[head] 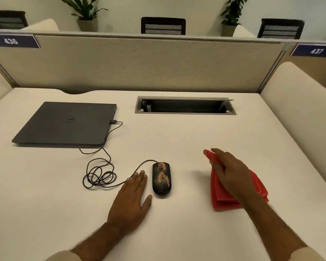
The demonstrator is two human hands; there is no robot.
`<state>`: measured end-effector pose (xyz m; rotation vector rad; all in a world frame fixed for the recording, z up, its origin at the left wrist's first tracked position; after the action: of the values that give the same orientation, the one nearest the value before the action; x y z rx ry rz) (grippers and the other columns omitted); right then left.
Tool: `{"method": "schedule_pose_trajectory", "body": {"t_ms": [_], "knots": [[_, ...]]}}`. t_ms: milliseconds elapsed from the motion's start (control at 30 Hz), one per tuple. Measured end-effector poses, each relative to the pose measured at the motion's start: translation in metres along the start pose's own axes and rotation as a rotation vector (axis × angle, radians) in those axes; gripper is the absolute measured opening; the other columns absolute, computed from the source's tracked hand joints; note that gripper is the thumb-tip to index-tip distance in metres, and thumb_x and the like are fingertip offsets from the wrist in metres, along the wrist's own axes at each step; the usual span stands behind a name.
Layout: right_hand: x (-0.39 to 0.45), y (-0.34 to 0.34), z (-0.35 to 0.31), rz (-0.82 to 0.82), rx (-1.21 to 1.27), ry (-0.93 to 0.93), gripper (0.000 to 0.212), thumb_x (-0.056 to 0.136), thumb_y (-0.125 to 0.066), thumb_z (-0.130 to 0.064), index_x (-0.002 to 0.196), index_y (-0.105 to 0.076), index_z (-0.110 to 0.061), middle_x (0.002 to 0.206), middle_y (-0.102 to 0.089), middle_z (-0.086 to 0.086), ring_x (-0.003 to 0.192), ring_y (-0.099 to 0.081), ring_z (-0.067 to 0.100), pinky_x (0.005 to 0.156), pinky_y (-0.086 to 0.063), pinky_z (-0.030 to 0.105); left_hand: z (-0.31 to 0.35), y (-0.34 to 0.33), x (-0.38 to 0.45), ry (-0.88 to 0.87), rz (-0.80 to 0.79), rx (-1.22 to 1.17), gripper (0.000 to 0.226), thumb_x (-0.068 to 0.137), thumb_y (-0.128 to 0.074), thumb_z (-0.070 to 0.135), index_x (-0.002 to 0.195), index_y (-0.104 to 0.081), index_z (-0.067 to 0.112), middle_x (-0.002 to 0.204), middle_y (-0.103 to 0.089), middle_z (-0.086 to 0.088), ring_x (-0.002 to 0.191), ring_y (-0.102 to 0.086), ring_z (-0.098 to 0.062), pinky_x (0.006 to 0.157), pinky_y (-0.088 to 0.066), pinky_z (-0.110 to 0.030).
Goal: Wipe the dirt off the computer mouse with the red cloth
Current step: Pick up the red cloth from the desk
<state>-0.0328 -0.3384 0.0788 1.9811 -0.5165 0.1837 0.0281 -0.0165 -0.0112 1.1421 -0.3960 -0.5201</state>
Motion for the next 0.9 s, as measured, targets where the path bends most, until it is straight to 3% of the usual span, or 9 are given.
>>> {"method": "schedule_pose_trajectory", "body": {"t_ms": [100, 200, 367, 433, 500, 567, 633, 767, 900], "knots": [[-0.026, -0.008, -0.027, -0.075, -0.047, -0.022, 0.037, 0.089, -0.064, -0.022, 0.125, -0.056, -0.024, 0.107, -0.070, -0.001, 0.087, -0.066, 0.025, 0.074, -0.052, 0.038, -0.001, -0.002, 0.000, -0.003, 0.005, 0.010, 0.069, 0.101, -0.031, 0.050, 0.159, -0.003, 0.025, 0.164, 0.007, 0.014, 0.152, 0.009, -0.005, 0.124, 0.003, -0.028], [-0.050, -0.020, -0.054, -0.216, -0.089, 0.043, 0.025, 0.092, -0.054, -0.038, 0.114, -0.057, -0.027, 0.094, -0.068, -0.004, 0.081, -0.064, 0.022, 0.071, -0.050, 0.040, -0.001, -0.001, 0.001, -0.012, 0.009, -0.007, 0.069, 0.102, -0.034, 0.048, 0.160, -0.007, 0.022, 0.165, 0.005, 0.011, 0.153, 0.008, -0.007, 0.124, 0.002, -0.029], [-0.076, -0.038, -0.073, -0.392, -0.232, 0.053, 0.051, 0.091, -0.030, -0.068, 0.097, -0.066, -0.031, 0.084, -0.059, -0.012, 0.082, -0.051, 0.012, 0.074, -0.042, 0.033, 0.000, 0.001, -0.001, -0.031, 0.014, -0.029, 0.068, 0.102, -0.035, 0.046, 0.160, -0.009, 0.021, 0.166, 0.000, 0.009, 0.151, 0.013, -0.007, 0.123, 0.008, -0.026], [-0.079, -0.038, -0.076, -0.374, -0.209, 0.024, 0.053, 0.093, -0.026, -0.066, 0.096, -0.067, -0.032, 0.088, -0.060, -0.012, 0.087, -0.051, 0.012, 0.076, -0.041, 0.032, 0.001, 0.004, -0.003, -0.042, 0.036, -0.063, 0.067, 0.102, -0.036, 0.046, 0.160, -0.013, 0.022, 0.166, -0.006, 0.010, 0.150, 0.013, -0.004, 0.121, 0.009, -0.022], [-0.082, -0.038, -0.076, -0.392, -0.190, -0.014, 0.045, 0.095, -0.032, -0.060, 0.113, -0.065, -0.036, 0.113, -0.063, -0.009, 0.108, -0.052, 0.015, 0.087, -0.042, 0.035, 0.002, 0.006, -0.004, -0.052, 0.053, -0.097, 0.066, 0.101, -0.038, 0.045, 0.159, -0.016, 0.022, 0.166, -0.011, 0.010, 0.150, 0.011, -0.003, 0.121, 0.009, -0.021], [-0.087, -0.040, -0.073, -0.472, -0.203, -0.037, 0.043, 0.096, -0.039, -0.055, 0.133, -0.053, -0.037, 0.139, -0.052, -0.008, 0.130, -0.042, 0.015, 0.101, -0.037, 0.037, 0.003, 0.009, -0.005, -0.063, 0.070, -0.134, 0.066, 0.100, -0.042, 0.045, 0.159, -0.020, 0.022, 0.165, -0.017, 0.008, 0.150, 0.006, -0.003, 0.121, 0.007, -0.021], [-0.091, -0.039, -0.071, -0.517, -0.186, -0.069, 0.051, 0.094, -0.043, -0.053, 0.142, -0.042, -0.036, 0.149, -0.042, -0.007, 0.139, -0.032, 0.015, 0.109, -0.032, 0.038, 0.003, 0.011, -0.006, -0.076, 0.087, -0.167, 0.068, 0.099, -0.046, 0.045, 0.158, -0.023, 0.021, 0.165, -0.020, 0.008, 0.150, 0.003, -0.003, 0.120, 0.006, -0.019], [-0.094, -0.035, -0.070, -0.476, -0.192, -0.042, 0.053, 0.093, -0.048, -0.048, 0.143, -0.043, -0.031, 0.143, -0.048, -0.009, 0.133, -0.039, 0.013, 0.108, -0.035, 0.036, 0.001, 0.014, -0.009, -0.077, 0.130, -0.250, 0.074, 0.093, -0.058, 0.048, 0.156, -0.030, 0.020, 0.162, -0.028, 0.006, 0.151, -0.010, -0.006, 0.119, -0.001, -0.016], [-0.094, -0.038, -0.067, -0.355, -0.225, 0.030, 0.027, 0.094, -0.055, -0.037, 0.118, -0.063, -0.026, 0.113, -0.062, -0.012, 0.111, -0.054, 0.015, 0.093, -0.038, 0.032, 0.000, 0.021, -0.002, -0.090, 0.137, -0.312, 0.090, 0.080, -0.064, 0.061, 0.154, -0.033, 0.019, 0.157, -0.034, 0.003, 0.146, -0.027, -0.016, 0.120, -0.019, -0.028]]}}
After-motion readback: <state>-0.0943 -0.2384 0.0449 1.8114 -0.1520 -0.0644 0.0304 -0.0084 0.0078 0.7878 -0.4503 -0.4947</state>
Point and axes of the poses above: each hand's wrist, its own x-axis towards the middle knuckle, its own y-axis out of the back of the hand, z = x × y, the point moved 3 cm from there along x, towards the middle knuckle
